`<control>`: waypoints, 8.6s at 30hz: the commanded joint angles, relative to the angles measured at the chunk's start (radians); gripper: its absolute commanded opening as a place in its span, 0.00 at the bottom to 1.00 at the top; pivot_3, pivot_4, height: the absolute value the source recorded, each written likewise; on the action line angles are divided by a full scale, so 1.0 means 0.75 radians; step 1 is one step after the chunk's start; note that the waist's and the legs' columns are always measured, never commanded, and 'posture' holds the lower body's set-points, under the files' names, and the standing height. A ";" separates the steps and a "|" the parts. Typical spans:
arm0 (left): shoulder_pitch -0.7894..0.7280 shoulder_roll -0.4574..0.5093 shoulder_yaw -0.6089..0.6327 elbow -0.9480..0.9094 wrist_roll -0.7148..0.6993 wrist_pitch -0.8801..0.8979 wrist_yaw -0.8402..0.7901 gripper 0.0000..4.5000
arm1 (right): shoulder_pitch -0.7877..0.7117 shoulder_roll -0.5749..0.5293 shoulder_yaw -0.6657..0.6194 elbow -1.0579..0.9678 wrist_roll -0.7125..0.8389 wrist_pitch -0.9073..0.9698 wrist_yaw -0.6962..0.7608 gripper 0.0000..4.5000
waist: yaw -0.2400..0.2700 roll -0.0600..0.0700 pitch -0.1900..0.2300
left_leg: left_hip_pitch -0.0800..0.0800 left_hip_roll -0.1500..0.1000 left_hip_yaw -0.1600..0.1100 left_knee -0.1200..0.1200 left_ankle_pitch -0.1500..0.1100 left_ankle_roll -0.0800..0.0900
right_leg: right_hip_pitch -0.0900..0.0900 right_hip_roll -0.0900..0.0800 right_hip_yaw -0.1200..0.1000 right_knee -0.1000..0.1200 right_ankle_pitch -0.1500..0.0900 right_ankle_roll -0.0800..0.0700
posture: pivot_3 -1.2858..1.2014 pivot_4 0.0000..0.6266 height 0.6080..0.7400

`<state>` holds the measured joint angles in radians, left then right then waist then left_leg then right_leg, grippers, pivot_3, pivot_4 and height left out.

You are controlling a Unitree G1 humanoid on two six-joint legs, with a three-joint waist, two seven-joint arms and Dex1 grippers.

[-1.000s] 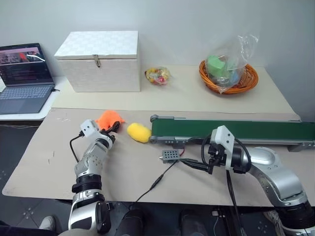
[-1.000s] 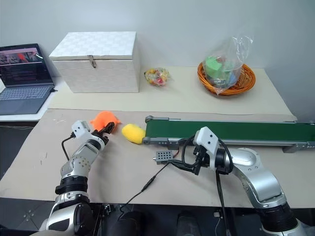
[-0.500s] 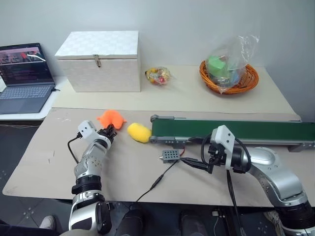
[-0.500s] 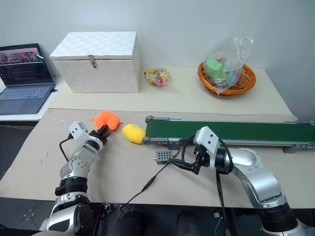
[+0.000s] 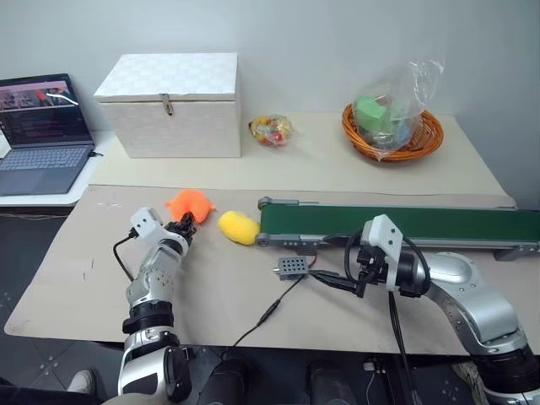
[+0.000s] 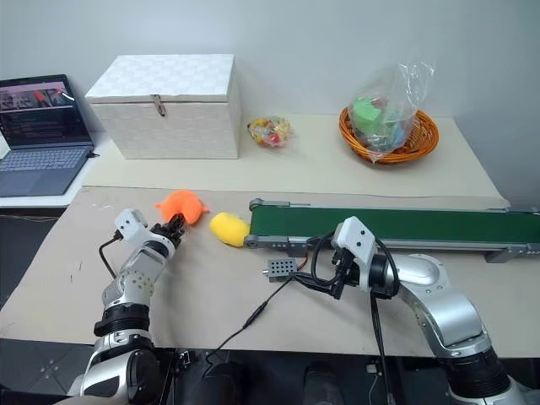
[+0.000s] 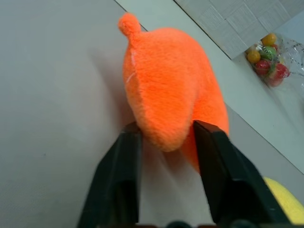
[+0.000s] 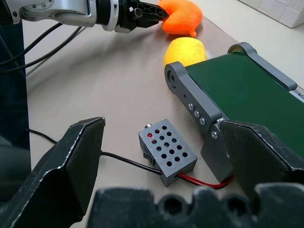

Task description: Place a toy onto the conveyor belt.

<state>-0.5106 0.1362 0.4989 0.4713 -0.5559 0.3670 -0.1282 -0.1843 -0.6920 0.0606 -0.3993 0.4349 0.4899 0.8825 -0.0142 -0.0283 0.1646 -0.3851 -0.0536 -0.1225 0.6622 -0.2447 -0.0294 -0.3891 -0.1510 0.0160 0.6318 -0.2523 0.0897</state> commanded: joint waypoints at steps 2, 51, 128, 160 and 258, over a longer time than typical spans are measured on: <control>-0.028 0.001 0.024 0.012 -0.017 -0.051 0.020 0.90 | -0.007 -0.005 -0.036 -0.026 0.012 -0.015 0.003 1.00 | 0.000 0.000 0.000 | 0.000 0.000 0.000 0.000 0.000 0.000 | 0.000 0.000 0.000 0.000 0.000 0.000 | 0.52 0.24 1.00; -0.105 0.074 -0.070 0.031 0.141 -0.249 0.005 0.48 | -0.004 0.002 -0.065 -0.001 0.006 -0.022 -0.004 1.00 | -0.001 0.000 0.000 | 0.000 0.000 0.000 0.000 0.000 0.000 | 0.000 0.000 0.000 0.000 0.000 0.000 | 0.52 0.24 1.00; -0.490 0.330 -0.126 1.034 0.247 -0.247 -0.555 0.99 | 0.081 -0.046 -0.171 -0.087 0.008 -0.001 -0.075 1.00 | -0.002 0.000 0.000 | -0.002 0.000 0.000 0.003 0.000 0.000 | -0.001 0.000 -0.001 0.002 0.000 0.000 | 0.52 0.24 1.00; -0.429 0.179 0.001 0.982 0.175 -0.296 -0.486 0.86 | 0.108 -0.041 -0.162 -0.100 0.008 0.010 -0.091 1.00 | 0.003 0.001 -0.001 | 0.001 -0.001 0.000 0.003 0.000 0.000 | 0.002 0.000 -0.001 0.003 0.000 0.000 | 0.52 0.24 1.00; -0.240 0.577 -0.723 -0.255 0.133 -0.019 -1.494 0.77 | 0.091 -0.008 -0.182 -0.041 -0.009 -0.008 -0.099 1.00 | -0.036 0.001 0.000 | -0.002 0.000 0.003 0.018 -0.004 0.008 | -0.002 0.000 0.001 0.015 -0.001 0.004 | 0.52 0.24 1.00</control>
<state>-0.6878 0.5715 -0.0562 0.3220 -0.4551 0.3533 -1.2539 -0.1025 -0.6869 -0.0516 -0.4037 0.4156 0.4890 0.8042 -0.0412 -0.0273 0.1646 -0.3863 -0.0532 -0.1203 0.6760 -0.2479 -0.0233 -0.3905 -0.1510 0.0166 0.6432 -0.2529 0.0924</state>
